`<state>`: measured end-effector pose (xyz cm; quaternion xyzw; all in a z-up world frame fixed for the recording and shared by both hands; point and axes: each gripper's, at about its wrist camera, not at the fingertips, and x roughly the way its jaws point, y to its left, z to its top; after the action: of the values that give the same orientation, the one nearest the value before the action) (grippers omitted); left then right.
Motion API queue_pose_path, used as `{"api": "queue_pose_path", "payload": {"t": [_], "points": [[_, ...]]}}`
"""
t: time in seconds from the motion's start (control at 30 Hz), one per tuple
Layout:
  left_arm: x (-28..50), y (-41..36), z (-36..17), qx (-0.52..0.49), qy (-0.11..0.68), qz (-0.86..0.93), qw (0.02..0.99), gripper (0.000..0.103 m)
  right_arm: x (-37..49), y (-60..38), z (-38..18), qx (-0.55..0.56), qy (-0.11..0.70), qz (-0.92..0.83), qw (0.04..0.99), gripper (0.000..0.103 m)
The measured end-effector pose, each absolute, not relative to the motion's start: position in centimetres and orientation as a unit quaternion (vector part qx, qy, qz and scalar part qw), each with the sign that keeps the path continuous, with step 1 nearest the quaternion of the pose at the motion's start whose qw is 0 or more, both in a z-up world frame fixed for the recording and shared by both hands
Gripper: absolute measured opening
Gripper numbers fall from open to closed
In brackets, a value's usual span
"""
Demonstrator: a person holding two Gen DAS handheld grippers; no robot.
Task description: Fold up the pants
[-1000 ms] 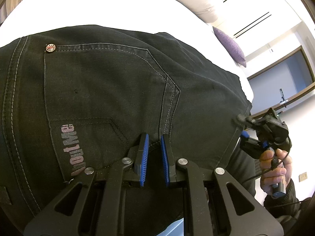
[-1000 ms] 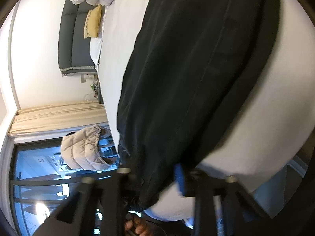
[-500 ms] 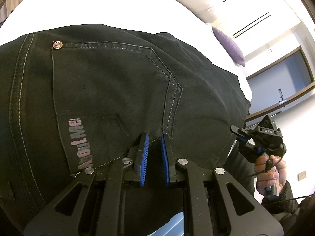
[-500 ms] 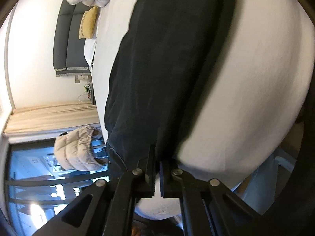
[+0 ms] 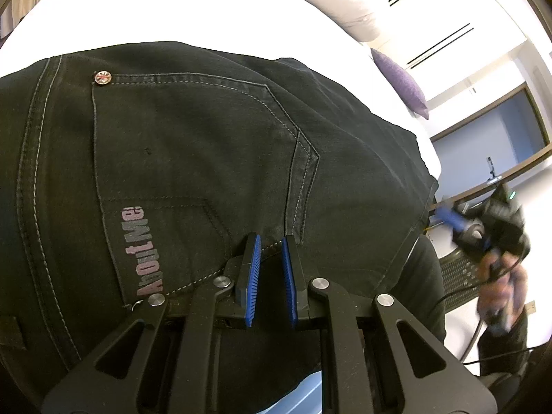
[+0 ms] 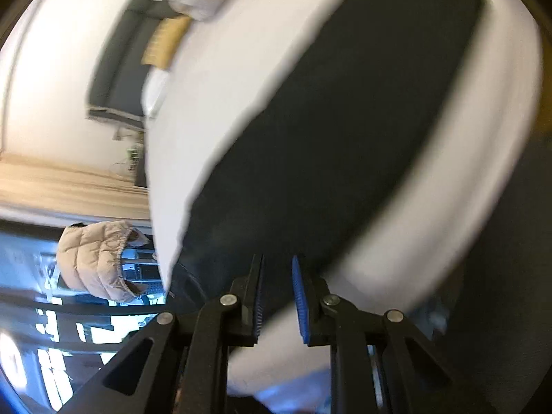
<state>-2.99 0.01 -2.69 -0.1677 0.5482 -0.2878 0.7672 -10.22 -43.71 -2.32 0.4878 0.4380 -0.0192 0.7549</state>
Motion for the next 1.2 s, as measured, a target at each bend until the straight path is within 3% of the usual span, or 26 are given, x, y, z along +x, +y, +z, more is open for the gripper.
{"api": "queue_pose_path", "payload": {"t": [0.13, 0.37, 0.4, 0.43, 0.47, 0.6, 0.7, 0.77, 0.8, 0.83, 0.87, 0.97, 1.03, 1.2], "points": [[-3.2, 0.0, -2.5, -0.166, 0.548, -0.284, 0.769, 0.013, -2.8, -40.1, -1.2, 0.474, 0.433, 0.118, 0.758, 0.019], [-3.6, -0.2, -2.2, -0.164, 0.548, -0.277, 0.772, 0.013, 7.9, -30.1, -8.9, 0.455, 0.557, 0.202, 0.664, 0.019], [-3.7, -0.1, -2.1, -0.163, 0.548, -0.277, 0.772, 0.013, 9.5, -29.3, -10.1, 0.453, 0.563, 0.210, 0.659, 0.018], [-3.9, 0.0, -2.1, -0.165, 0.546, -0.278, 0.773, 0.013, 10.3, -29.1, -11.1, 0.457, 0.567, 0.200, 0.656, 0.006], [-3.9, 0.1, -2.2, -0.166, 0.545, -0.279, 0.773, 0.013, 11.2, -29.1, -12.0, 0.463, 0.569, 0.187, 0.654, 0.000], [-4.5, 0.7, -2.1, -0.171, 0.540, -0.278, 0.776, 0.013, 14.5, -31.3, -14.0, 0.511, 0.534, 0.171, 0.652, 0.000], [-5.0, 1.1, -2.2, -0.178, 0.535, -0.282, 0.776, 0.013, 15.6, -33.1, -12.1, 0.470, 0.498, 0.118, 0.719, 0.000], [-5.2, 1.5, -2.2, -0.188, 0.533, -0.283, 0.775, 0.013, 15.4, -34.8, -10.3, 0.448, 0.478, 0.067, 0.752, 0.021], [-5.2, 1.6, -2.3, -0.191, 0.533, -0.284, 0.774, 0.013, 15.3, -35.0, -8.9, 0.440, 0.472, 0.085, 0.759, 0.054], [-5.2, 1.7, -2.3, -0.193, 0.531, -0.284, 0.774, 0.013, 15.2, -34.9, -8.0, 0.426, 0.473, 0.108, 0.764, 0.079], [-5.2, 1.7, -2.4, -0.194, 0.531, -0.284, 0.775, 0.013, 15.4, -34.3, -7.0, 0.398, 0.482, 0.134, 0.769, 0.087], [-5.1, 2.1, -2.6, -0.195, 0.530, -0.286, 0.774, 0.013, 16.3, -32.2, -5.5, 0.285, 0.548, 0.202, 0.760, 0.083], [-5.1, 2.2, -2.8, -0.196, 0.528, -0.286, 0.775, 0.013, 16.9, -31.7, -6.3, 0.288, 0.596, 0.255, 0.705, 0.061], [-5.4, 2.6, -2.9, -0.197, 0.526, -0.288, 0.775, 0.013, 17.1, -29.6, -8.7, 0.293, 0.628, 0.272, 0.668, 0.058]]}}
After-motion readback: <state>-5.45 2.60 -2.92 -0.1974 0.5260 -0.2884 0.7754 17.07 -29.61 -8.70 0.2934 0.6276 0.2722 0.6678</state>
